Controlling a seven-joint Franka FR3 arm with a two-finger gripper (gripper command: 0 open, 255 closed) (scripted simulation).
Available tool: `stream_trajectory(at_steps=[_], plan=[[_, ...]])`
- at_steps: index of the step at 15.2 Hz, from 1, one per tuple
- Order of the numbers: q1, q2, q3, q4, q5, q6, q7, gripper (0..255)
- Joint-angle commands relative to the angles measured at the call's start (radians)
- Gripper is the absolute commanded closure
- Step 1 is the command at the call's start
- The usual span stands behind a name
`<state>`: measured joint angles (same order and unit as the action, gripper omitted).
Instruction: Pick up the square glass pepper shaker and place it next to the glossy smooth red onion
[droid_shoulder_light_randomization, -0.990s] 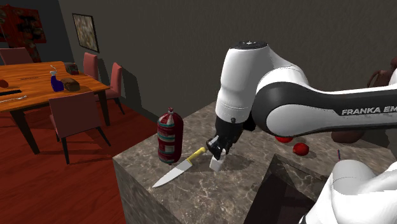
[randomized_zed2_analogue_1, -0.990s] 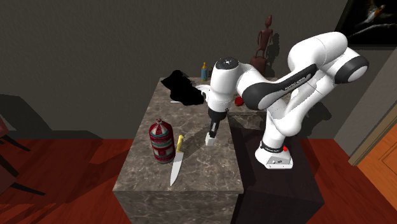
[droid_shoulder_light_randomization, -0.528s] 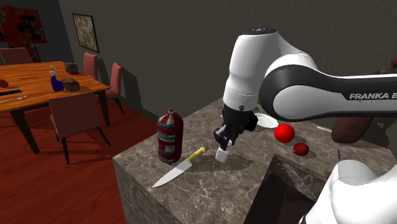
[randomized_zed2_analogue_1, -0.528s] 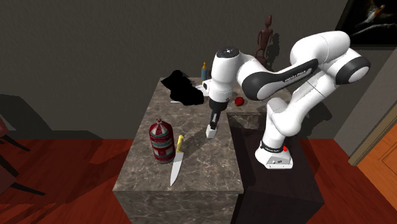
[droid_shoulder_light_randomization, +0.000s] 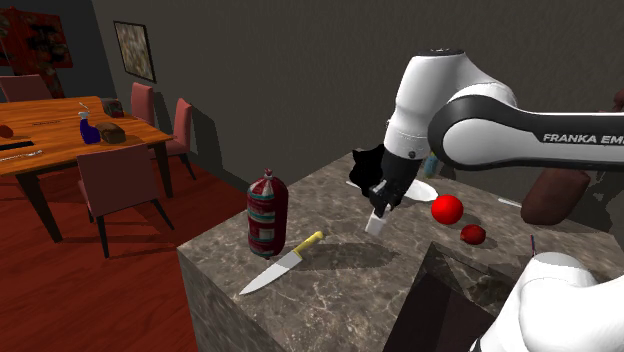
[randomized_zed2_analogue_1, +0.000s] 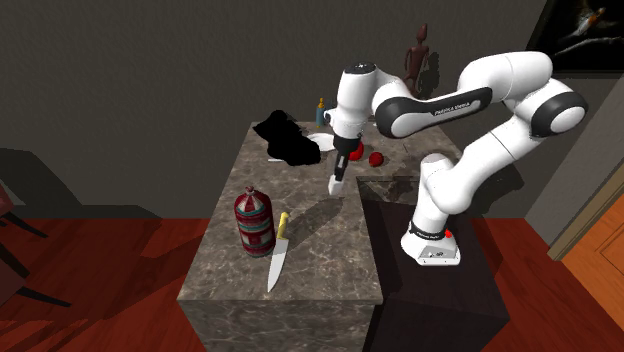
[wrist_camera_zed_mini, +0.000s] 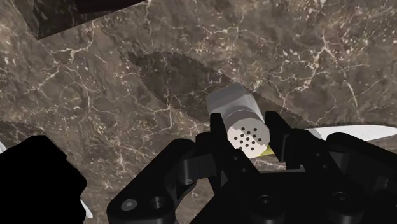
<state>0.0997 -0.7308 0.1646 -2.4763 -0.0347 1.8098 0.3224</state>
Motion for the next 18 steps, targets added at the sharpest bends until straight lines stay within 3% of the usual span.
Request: stream_trajectory(at_steps=[1,9,18], plan=[[-0.018,-0.020,-0.046,-0.023,-0.026,0.007,-0.051,255],[-0.103,-0.041,-0.228,-0.044,-0.138,0.031,-0.248,255],[-0.185,0.039,-0.435,0.023,-0.245,0.083,-0.466,255]])
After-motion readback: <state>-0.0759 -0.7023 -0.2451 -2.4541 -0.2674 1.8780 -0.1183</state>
